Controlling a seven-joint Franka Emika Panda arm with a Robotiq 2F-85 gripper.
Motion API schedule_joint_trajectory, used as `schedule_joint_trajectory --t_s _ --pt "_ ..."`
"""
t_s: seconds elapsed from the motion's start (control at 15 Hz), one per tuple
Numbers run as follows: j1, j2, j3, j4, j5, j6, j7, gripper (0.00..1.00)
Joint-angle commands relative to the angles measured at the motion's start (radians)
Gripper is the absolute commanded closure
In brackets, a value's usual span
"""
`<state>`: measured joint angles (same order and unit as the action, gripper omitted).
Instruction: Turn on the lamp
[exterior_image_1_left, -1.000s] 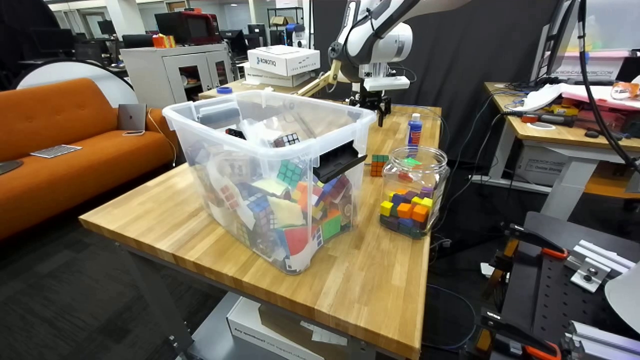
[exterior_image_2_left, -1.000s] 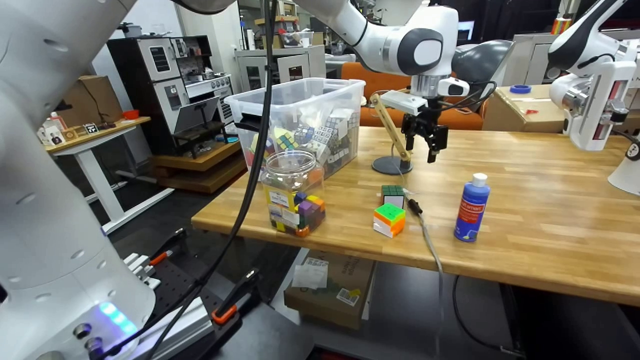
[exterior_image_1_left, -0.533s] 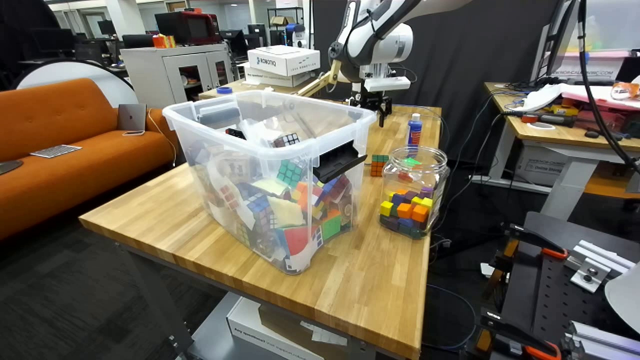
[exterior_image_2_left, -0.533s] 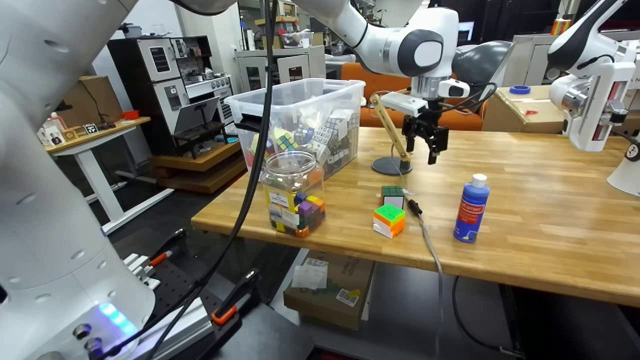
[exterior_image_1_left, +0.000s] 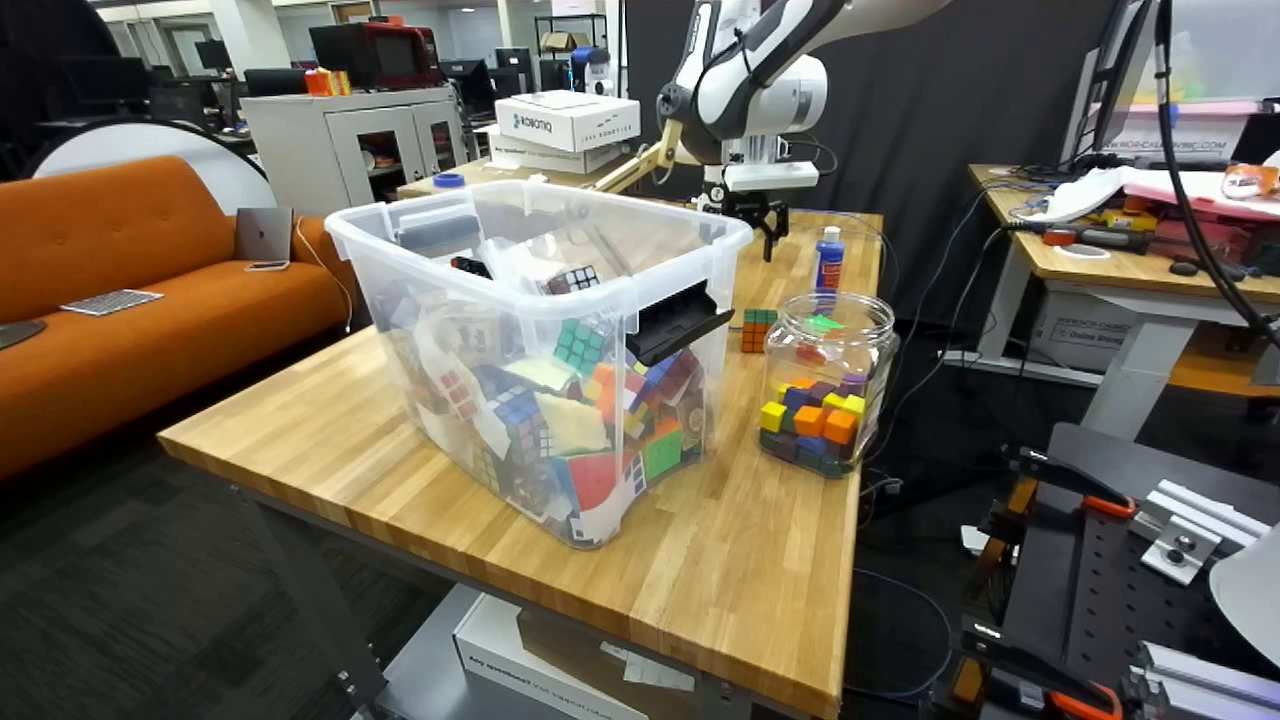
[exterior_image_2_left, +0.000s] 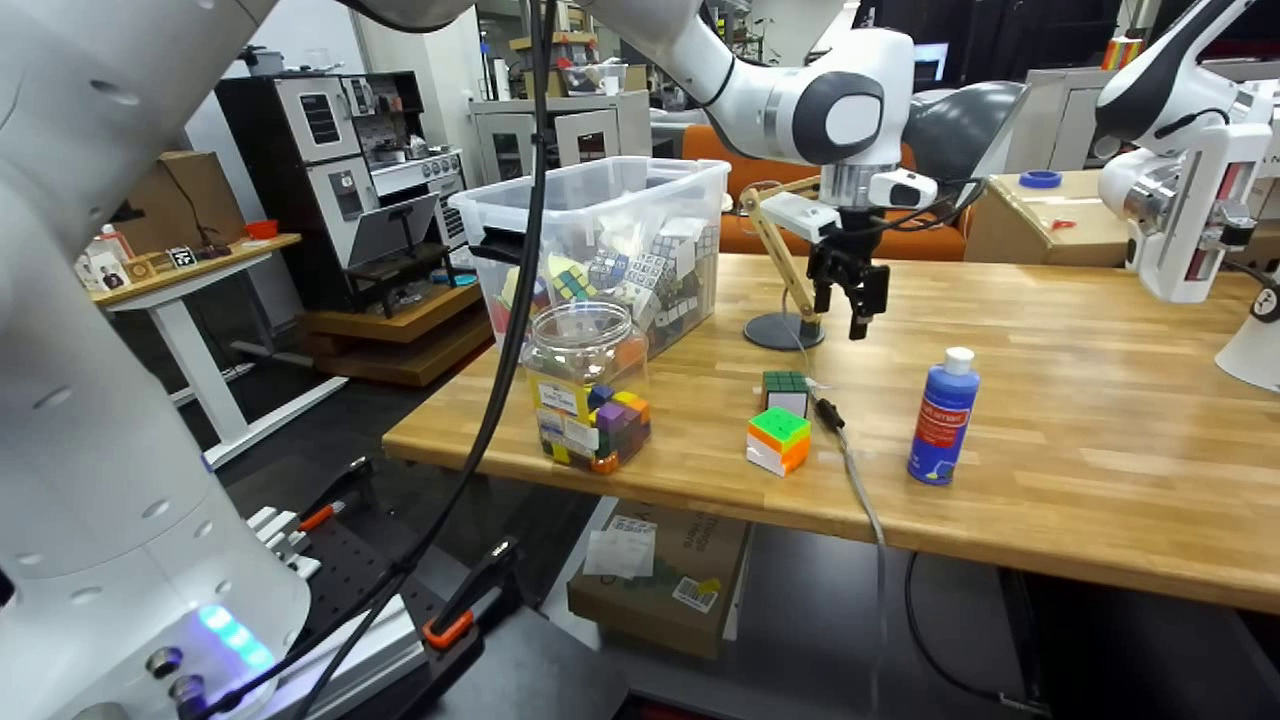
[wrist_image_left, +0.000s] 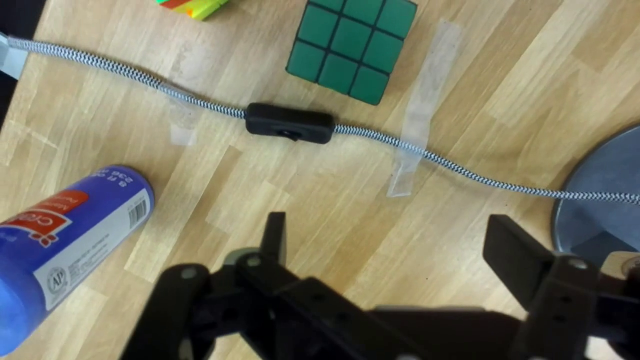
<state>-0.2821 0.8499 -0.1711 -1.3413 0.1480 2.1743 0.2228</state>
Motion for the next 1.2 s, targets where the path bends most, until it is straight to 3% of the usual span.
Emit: schedule_joint_trajectory --t_s 0.0,0.13,0.8,1.13 --pt "0.016 0.004 -0.019 -0.039 0.003 0.049 0.077 0.27" --pt "0.010 0.029 -0.024 -0.041 0.012 0.080 0.115 0.31" --pt "-0.037 0.089 -0.024 -0.001 0.038 0.100 0.121 0.98" --pt "-0.037 0.090 -0.014 -0.001 0.041 0.088 0.113 1.00"
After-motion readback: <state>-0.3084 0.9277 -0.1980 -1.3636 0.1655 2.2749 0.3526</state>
